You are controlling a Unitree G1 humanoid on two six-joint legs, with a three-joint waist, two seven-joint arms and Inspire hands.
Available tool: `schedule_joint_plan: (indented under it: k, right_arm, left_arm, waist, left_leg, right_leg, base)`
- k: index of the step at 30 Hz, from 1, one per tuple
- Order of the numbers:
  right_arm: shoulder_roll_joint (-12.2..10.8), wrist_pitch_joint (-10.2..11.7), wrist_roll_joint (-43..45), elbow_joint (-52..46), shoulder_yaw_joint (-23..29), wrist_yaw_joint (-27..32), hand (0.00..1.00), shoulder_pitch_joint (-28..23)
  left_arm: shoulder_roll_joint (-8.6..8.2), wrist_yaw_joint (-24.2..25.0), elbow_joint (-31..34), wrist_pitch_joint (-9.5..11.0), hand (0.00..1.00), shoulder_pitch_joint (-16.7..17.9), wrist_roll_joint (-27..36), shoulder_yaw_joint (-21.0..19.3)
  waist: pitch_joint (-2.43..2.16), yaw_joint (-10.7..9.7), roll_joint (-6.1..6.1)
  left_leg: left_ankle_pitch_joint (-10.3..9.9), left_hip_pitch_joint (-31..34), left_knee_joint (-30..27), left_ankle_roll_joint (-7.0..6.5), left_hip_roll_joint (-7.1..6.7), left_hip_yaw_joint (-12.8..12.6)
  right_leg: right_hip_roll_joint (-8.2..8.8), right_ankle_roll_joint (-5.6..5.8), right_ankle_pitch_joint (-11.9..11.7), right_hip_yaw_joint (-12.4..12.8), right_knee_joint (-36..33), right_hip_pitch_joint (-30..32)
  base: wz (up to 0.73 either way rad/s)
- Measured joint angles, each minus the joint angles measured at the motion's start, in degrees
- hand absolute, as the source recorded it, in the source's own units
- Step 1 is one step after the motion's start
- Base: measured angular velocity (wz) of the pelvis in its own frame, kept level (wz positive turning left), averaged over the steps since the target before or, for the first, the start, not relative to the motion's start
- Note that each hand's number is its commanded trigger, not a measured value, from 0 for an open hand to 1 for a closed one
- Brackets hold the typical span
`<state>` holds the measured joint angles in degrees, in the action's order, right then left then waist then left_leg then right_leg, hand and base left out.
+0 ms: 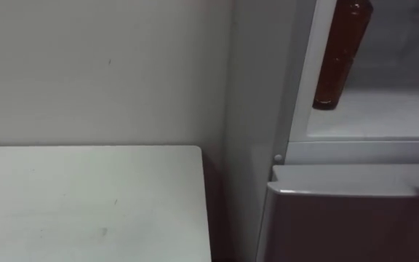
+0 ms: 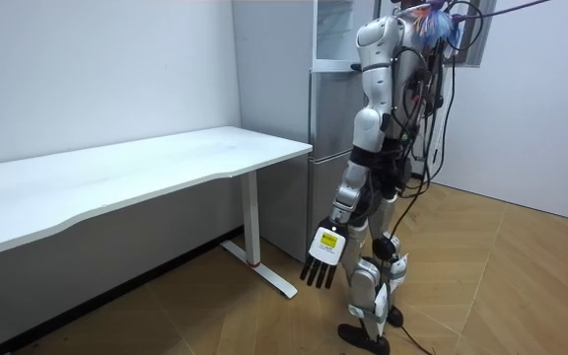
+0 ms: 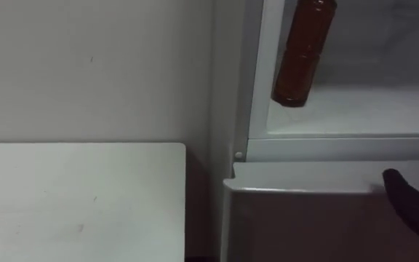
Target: Put the bottle in the upper fridge
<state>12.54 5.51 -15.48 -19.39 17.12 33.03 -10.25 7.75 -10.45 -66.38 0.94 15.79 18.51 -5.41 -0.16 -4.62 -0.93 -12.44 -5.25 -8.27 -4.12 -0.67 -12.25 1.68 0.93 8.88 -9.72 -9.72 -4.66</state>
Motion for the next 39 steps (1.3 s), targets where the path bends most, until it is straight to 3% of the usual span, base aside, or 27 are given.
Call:
schedule_joint_plan:
  k: [4,10,12,15,17,23,27,33,39]
  right_arm:
    - [-3.1,3.3,-2.9,2.9,-0.1,2.5,0.0,-0.1]
    - [-3.9,7.0,-9.0,8.7,0.0,5.1,0.0,-0.7]
    - [-4.3,6.0,-9.3,13.2,0.0,6.3,0.0,-2.1]
    - [-6.7,3.2,-12.2,20.4,0.1,8.0,0.0,-4.8]
    - [-7.2,2.1,-14.5,24.4,0.1,9.0,0.0,-5.6]
    - [-7.5,2.0,-19.0,31.7,-0.1,10.7,0.0,-5.5]
    - [-7.5,2.3,-18.8,32.6,-0.1,12.3,0.0,-5.7]
    - [-7.3,3.1,-19.6,45.0,-0.2,12.0,0.0,-5.1]
    - [-7.3,2.4,-26.6,58.1,-0.1,7.4,0.0,-5.9]
  left_arm:
    - [-0.21,0.0,0.5,0.0,0.0,-0.1,0.8,0.1]
    - [-0.17,-0.4,0.8,0.0,0.0,0.1,2.1,0.2]
    - [-0.2,-0.6,0.9,0.0,0.0,-0.1,2.1,0.2]
    - [-0.48,-0.6,1.4,-0.1,0.0,0.0,2.2,0.1]
    - [-0.61,-0.1,1.4,-0.2,0.0,-0.1,2.1,0.1]
    - [-0.49,0.4,2.4,0.3,0.0,0.0,2.1,0.0]
    - [-0.5,1.2,2.4,0.3,0.0,0.0,2.2,0.0]
    - [-0.57,1.2,4.4,0.3,0.0,1.3,2.2,0.0]
    - [-0.8,1.2,4.8,0.3,0.0,1.6,2.3,-0.1]
  waist:
    - [-0.13,-0.1,0.2]
    - [-0.48,-0.6,0.64]
    - [-0.59,-0.5,0.79]
    - [-0.78,-0.4,1.47]
    - [-0.47,-0.3,2.61]
    - [-0.25,-0.1,2.76]
    - [-0.21,0.0,1.61]
    - [-0.06,0.2,0.89]
    - [-0.33,0.0,1.81]
  left_leg:
    - [-0.2,0.1,-0.1,-0.05,0.0,0.0]
    - [-0.3,-0.2,-0.4,-0.23,-0.09,0.7]
    - [-0.4,-0.4,-0.4,-0.29,-0.12,1.1]
    - [-0.4,-0.3,-0.3,-0.32,-0.15,1.3]
    - [-0.4,0.1,-0.2,-0.33,-0.2,1.2]
    - [-0.3,0.7,-0.4,-0.07,-0.28,1.1]
    - [-0.3,0.9,-0.4,0.12,-0.33,1.1]
    - [-0.3,0.8,-0.4,0.14,-0.32,1.4]
    - [-0.3,0.2,0.0,0.14,-0.37,1.4]
  right_leg:
    - [0.02,0.0,0.0,-0.3,0.0,0.0]
    - [0.21,0.2,-0.2,-1.3,0.0,-0.7]
    - [0.22,0.22,-0.2,-1.4,0.0,-1.0]
    - [0.25,0.26,-0.1,-1.4,-0.1,-0.9]
    - [0.27,0.31,-0.1,-1.4,-0.2,-0.3]
    - [0.3,0.35,0.7,-1.5,-0.1,0.1]
    - [0.28,0.04,1.2,-1.4,0.1,0.2]
    - [0.3,0.03,1.2,-1.6,0.0,0.2]
    - [0.29,0.04,1.2,-1.5,0.0,-0.2]
  base:
    - [0.0]
    - [0.07]
    - [0.1]
    - [0.0]
    - [-0.07]
    - [0.0]
    - [0.0]
    - [0.01]
    - [0.0]
